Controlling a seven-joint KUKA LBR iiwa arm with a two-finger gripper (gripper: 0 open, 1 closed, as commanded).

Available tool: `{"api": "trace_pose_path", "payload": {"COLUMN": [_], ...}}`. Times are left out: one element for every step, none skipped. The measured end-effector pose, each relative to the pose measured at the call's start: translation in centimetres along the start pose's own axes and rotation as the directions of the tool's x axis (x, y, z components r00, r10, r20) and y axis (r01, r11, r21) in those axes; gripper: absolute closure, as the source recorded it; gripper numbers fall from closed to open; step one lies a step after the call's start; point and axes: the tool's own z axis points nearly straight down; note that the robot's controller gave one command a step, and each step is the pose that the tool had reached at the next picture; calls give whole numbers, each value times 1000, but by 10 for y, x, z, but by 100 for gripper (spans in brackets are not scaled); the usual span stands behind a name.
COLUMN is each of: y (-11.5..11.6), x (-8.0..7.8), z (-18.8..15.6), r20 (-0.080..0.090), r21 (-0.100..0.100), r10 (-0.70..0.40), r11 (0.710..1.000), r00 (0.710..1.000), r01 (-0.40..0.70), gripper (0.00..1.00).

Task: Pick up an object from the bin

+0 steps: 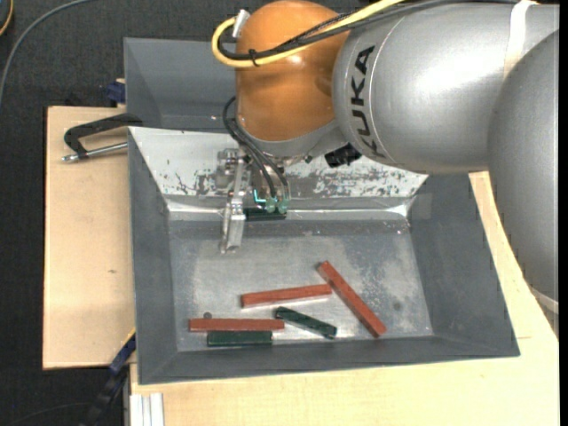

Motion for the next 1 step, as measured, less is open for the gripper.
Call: {"api": "trace_pose_path", "payload": {"y": [-165], "x": [-4], "z": [157], "r20": [2], "r21": [3], "r10": [-64], "r11": [998], "r00": [998], "r01": [64], "gripper": [0]}}
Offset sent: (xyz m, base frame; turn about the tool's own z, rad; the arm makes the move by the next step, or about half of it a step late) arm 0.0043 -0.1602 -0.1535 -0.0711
